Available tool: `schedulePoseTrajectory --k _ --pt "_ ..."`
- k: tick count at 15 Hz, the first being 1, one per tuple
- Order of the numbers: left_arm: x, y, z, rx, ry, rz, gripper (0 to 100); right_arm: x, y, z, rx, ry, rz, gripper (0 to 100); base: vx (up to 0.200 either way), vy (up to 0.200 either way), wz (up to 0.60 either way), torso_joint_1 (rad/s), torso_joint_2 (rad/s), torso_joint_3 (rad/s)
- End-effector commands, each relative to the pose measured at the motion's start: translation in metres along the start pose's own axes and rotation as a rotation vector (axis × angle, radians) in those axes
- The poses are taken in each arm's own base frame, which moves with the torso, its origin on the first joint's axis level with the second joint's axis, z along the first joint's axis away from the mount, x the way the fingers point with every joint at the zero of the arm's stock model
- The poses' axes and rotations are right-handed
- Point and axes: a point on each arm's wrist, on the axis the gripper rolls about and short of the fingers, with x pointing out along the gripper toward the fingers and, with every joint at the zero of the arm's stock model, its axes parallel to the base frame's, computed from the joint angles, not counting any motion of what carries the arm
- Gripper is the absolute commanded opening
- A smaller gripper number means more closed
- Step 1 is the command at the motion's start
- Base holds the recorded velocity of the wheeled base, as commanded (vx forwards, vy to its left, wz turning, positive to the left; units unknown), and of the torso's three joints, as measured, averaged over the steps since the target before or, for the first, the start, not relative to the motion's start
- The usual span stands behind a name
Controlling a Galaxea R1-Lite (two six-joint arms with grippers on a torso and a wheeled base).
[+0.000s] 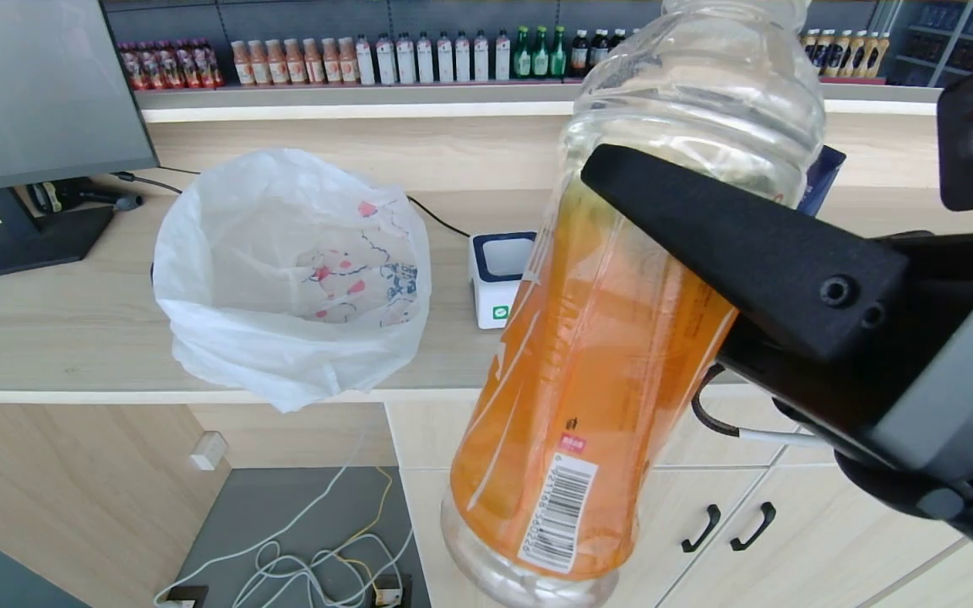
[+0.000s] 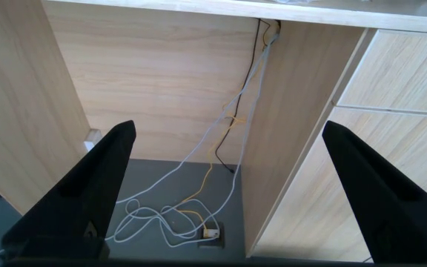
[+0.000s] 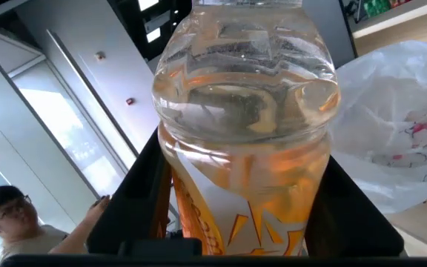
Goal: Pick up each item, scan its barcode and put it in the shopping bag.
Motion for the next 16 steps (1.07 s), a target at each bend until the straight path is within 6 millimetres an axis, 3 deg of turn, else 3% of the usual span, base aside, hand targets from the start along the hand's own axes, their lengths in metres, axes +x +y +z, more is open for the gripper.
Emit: schedulePoseTrajectory --k 1,16 --pt "0.0000 0.0000 0.0000 0.000 0.000 0.000 100 -0.0002 -0.0021 -0.0040 0.005 0.013 -0.007 0 0.000 0.000 0.00 0.000 0.00 0.000" --pt "0.0000 0.0000 0.0000 0.000 0.000 0.000 100 -0.0039 -0.0029 -0.0069 -0.009 0.020 -0.011 0 0.000 0.000 0.00 0.000 0.00 0.000"
